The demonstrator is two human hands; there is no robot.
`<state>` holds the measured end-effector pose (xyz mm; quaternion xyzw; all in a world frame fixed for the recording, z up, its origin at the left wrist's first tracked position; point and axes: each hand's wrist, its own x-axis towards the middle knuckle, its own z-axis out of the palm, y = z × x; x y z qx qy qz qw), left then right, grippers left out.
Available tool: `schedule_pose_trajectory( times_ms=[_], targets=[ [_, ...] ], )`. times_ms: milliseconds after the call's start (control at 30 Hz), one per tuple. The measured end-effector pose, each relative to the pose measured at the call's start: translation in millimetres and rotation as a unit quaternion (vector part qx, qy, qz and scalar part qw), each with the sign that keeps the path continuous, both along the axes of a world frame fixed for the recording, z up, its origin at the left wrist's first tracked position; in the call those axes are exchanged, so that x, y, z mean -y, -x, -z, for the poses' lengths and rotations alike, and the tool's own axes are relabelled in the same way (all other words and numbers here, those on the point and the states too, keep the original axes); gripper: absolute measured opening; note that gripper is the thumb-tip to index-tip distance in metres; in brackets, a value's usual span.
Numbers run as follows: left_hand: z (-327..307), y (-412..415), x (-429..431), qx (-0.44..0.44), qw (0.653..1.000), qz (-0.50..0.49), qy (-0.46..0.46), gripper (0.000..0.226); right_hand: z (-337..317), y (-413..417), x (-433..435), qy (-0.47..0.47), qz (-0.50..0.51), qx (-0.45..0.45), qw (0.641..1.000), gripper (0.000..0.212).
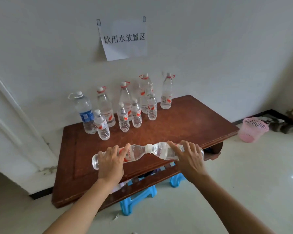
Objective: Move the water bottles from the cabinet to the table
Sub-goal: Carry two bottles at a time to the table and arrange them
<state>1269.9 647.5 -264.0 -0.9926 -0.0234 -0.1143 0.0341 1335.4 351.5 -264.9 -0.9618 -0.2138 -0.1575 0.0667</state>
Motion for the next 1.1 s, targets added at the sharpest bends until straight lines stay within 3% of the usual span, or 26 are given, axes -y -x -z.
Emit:
schedule_pose_trajectory(
  times_ms=[67, 233, 367, 567, 733, 867, 1100],
  targets=[
    [6.4, -47.4, -19.1, -0.003, 1.0, 0.009, 0.017, 0.103, -2.7, -39.6, -17.6, 0.01, 0.015, -0.008, 1.0, 0.101],
    [-1.2, -151.1, -42.8, 0.021, 0.997, 0.05, 0.053, 0.101, -19.4, -112.0, -43.0, -0.014, 0.062, 0.015, 0.998, 0.084],
    [5.7, -219.5, -35.7, 0.019, 0.987, 0.08, 0.14, 0.095, -14.2, -159.4, -36.7, -0.025, 0.095, 0.008, 0.995, 0.083],
    [28.5, -290.3, 6.7, 0.046, 0.92, 0.041, 0.388, 0.085, 8.8, -236.4, -19.3, -0.103, 0.119, -0.035, 0.987, 0.087],
    [55.2, -363.3, 42.1, 0.058, 0.867, -0.014, 0.495, 0.082, 34.8, -328.4, 3.9, -0.163, 0.089, -0.093, 0.978, 0.08],
    [77.8, -414.5, 75.8, 0.071, 0.834, -0.087, 0.54, 0.087, 56.9, -406.7, 23.8, -0.223, 0.076, -0.159, 0.959, 0.07],
    [99.5, -463.7, 114.3, 0.081, 0.849, -0.116, 0.51, 0.086, 88.4, -504.1, 21.5, -0.304, 0.037, -0.267, 0.914, 0.08]
  ],
)
